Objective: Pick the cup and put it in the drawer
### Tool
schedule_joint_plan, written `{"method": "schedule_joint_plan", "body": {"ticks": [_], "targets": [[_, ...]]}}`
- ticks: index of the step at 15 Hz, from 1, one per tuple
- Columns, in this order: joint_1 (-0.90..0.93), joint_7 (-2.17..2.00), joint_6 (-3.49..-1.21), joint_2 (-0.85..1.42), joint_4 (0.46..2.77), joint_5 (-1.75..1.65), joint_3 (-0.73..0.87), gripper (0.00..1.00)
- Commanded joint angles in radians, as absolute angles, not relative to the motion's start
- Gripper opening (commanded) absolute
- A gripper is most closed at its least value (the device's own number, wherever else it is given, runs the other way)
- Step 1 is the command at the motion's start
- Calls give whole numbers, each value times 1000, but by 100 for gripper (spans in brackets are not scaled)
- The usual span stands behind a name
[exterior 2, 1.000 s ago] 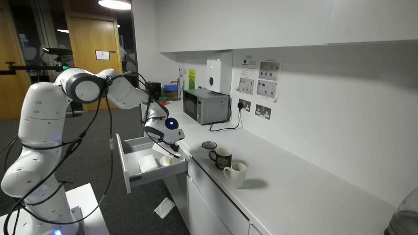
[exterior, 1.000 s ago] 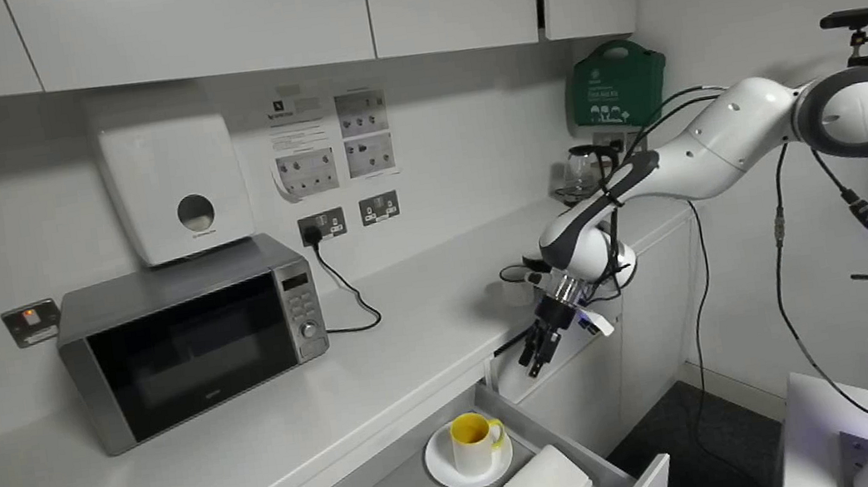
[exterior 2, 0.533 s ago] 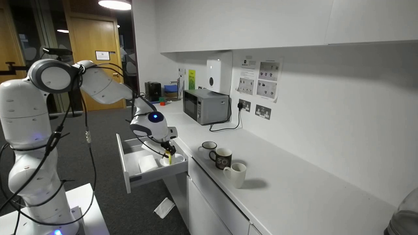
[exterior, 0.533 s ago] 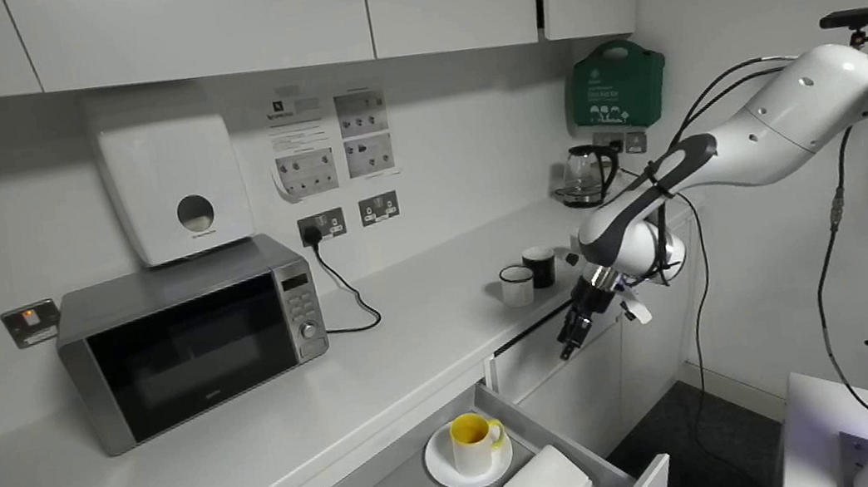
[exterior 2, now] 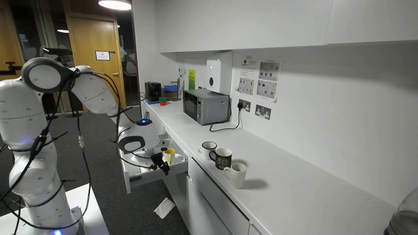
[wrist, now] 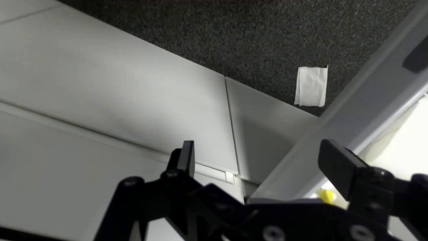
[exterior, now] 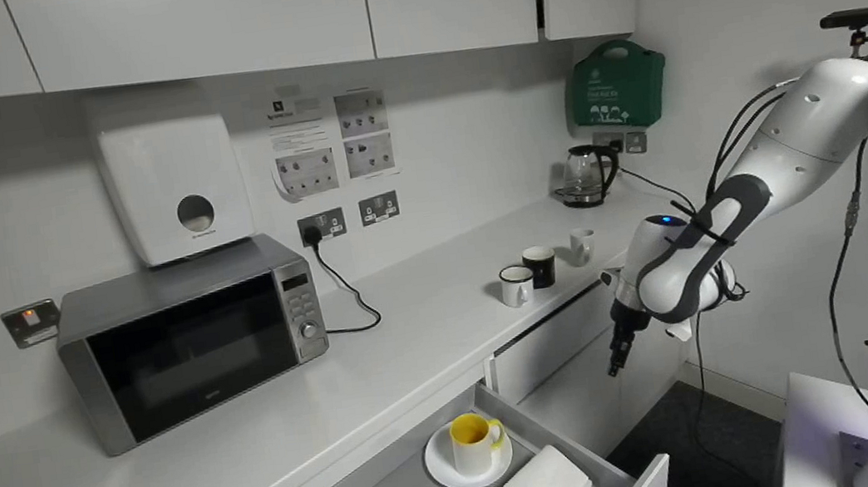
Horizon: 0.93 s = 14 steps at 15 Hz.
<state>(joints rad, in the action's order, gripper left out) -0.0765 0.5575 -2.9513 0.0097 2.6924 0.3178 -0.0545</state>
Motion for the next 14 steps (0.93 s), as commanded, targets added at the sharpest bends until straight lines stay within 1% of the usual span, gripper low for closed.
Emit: {"method": "schedule_joint_plan", "body": {"ticks": [1, 4, 7, 10, 11, 14], "targets": [[-75, 311, -2859, -56, 2712, 66, 9, 100], [-62, 196, -2744, -90, 2687, -1, 12, 100], [-38, 179, -2669, -133, 2679, 50, 6, 100], [-5, 213, -2652, -161, 2672, 131, 15, 100], [-19, 190, -2694, -121, 2677, 74, 14, 100], [-2, 192, -2691, -135, 2676, 104, 14, 100]]}}
